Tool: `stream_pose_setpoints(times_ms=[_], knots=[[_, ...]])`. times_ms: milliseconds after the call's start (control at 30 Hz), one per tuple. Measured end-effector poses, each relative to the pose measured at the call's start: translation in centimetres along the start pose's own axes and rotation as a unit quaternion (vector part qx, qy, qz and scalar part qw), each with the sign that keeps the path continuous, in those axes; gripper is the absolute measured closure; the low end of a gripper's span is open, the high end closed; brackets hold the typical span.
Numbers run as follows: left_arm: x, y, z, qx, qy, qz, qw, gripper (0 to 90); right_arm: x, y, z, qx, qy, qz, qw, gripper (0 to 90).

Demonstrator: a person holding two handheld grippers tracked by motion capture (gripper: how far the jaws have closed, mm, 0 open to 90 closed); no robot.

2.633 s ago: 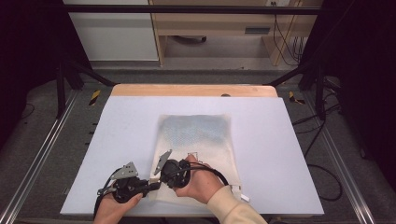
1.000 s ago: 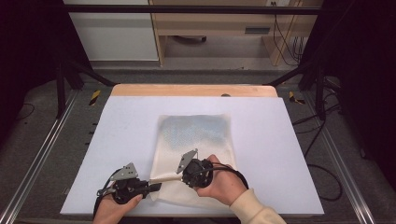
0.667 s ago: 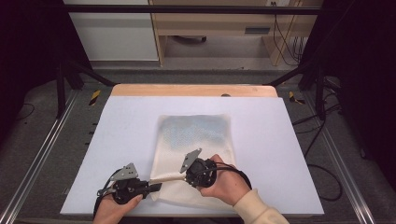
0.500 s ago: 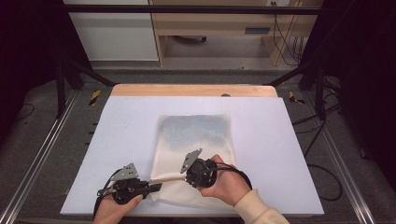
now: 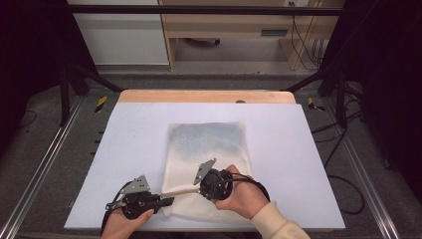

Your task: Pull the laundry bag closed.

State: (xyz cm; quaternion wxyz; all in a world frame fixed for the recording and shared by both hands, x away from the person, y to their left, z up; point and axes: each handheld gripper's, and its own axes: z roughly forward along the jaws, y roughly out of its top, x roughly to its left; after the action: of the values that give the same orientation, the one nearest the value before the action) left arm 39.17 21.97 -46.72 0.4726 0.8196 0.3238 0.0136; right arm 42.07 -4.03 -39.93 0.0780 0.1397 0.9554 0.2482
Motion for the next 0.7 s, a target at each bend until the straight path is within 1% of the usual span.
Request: stream_pose_setpoints(times_ms=[200,300,567,700], knots=[[-0.26,-0.08,0.47,0.007,-0.003,0.003,1.0,81.0,-0.08,-0.31,-0.12,0.005,-0.002,0.002,1.0,82.0],[-0.29,-0.03,0.65,0.008,-0.001,0.004,1.0,81.0,-0.14,-0.49,-0.15,0.005,-0.003,0.004,1.0,82.0],[-0.29,0.02,0.67,0.009,0.001,0.005,0.9999,81.0,-0.22,-0.6,-0.12,0.002,-0.003,0.006,1.0,82.0],[-0.21,-0.03,0.68,0.008,0.0,0.002,1.0,81.1,-0.26,-0.71,-0.01,0.002,0.0,0.008,1.0,81.9]])
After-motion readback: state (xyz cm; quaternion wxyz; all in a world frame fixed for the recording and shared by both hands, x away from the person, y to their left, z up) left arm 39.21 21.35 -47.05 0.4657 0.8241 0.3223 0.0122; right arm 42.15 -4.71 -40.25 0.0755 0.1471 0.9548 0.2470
